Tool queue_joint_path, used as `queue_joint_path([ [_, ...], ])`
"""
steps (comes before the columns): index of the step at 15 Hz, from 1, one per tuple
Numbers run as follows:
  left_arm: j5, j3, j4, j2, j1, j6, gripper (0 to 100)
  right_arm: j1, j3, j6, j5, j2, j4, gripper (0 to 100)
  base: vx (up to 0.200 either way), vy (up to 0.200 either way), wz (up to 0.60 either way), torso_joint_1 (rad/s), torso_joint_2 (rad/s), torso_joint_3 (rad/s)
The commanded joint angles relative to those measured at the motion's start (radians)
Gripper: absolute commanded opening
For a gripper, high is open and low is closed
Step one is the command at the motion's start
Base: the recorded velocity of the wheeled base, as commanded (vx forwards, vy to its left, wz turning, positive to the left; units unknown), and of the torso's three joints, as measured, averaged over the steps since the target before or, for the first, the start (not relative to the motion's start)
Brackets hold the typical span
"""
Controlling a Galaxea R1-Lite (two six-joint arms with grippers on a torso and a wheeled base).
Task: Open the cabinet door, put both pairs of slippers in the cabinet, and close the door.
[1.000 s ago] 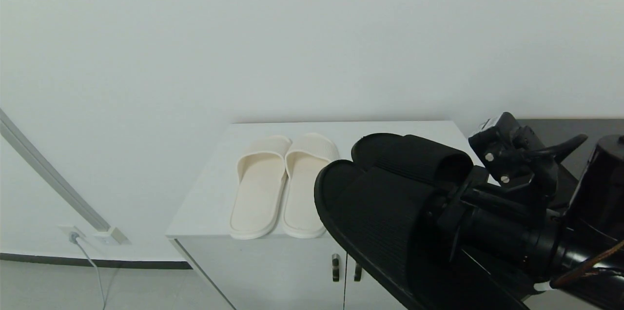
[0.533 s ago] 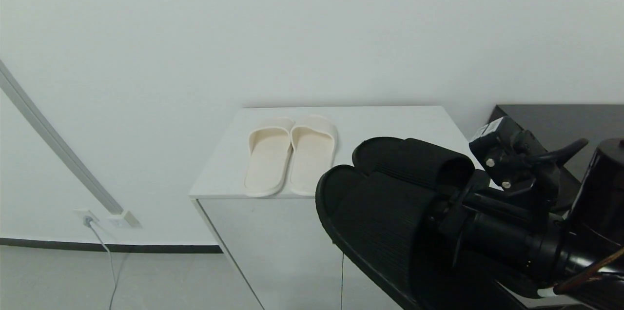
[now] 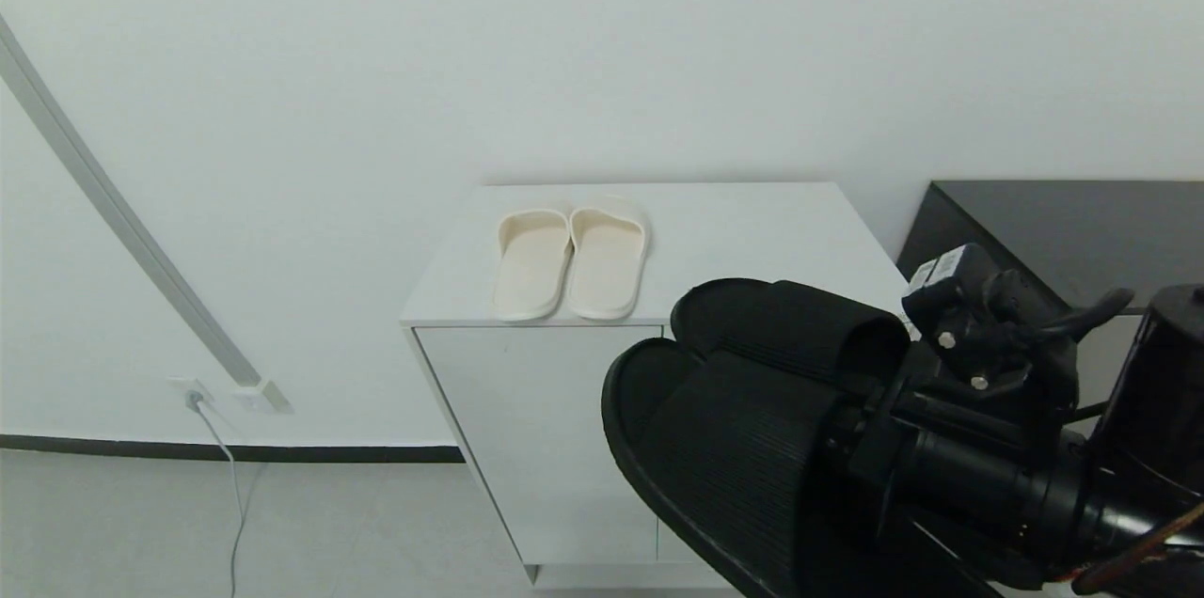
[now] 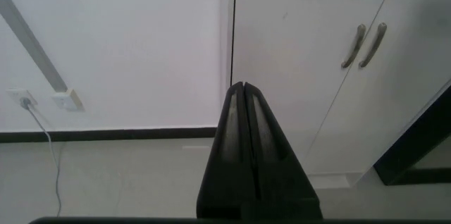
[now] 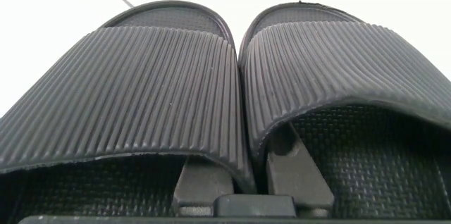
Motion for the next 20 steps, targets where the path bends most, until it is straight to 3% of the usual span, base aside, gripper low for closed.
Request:
queue_joint_path([
  [1, 0.0, 0.0, 0.0, 0.0, 0.0, 0.0, 0, -0.016, 0.012, -0.002, 0.003, 0.003, -0.007, 0, 0.0, 0.0, 0.0, 0.0, 0.0, 0.0],
  [4, 0.002, 0.0, 0.0, 0.0, 0.0, 0.006, 0, -0.053, 0.04, -0.003, 0.011, 0.005, -0.007, 0, 0.0, 0.0, 0.0, 0.0, 0.0, 0.0],
  [14, 0.0, -0.002, 0.0, 0.0, 0.0, -0.002, 0, -0.042, 0.046, -0.006, 0.028, 0.013, -0.007, 0, 0.0, 0.0, 0.0, -0.044, 0.1, 0.058],
  [15, 0.0, -0.002, 0.0, 0.001, 0.0, -0.008, 100, -0.04, 0.046, -0.006, 0.028, 0.013, -0.007, 0, 0.0, 0.0, 0.0, -0.222, 0.52, 0.286],
  [20, 0.002, -0.002, 0.0, 0.0, 0.0, -0.008, 100, -0.037, 0.05, -0.017, 0.028, 0.016, -0.007, 0, 0.0, 0.0, 0.0, -0.224, 0.54, 0.322],
])
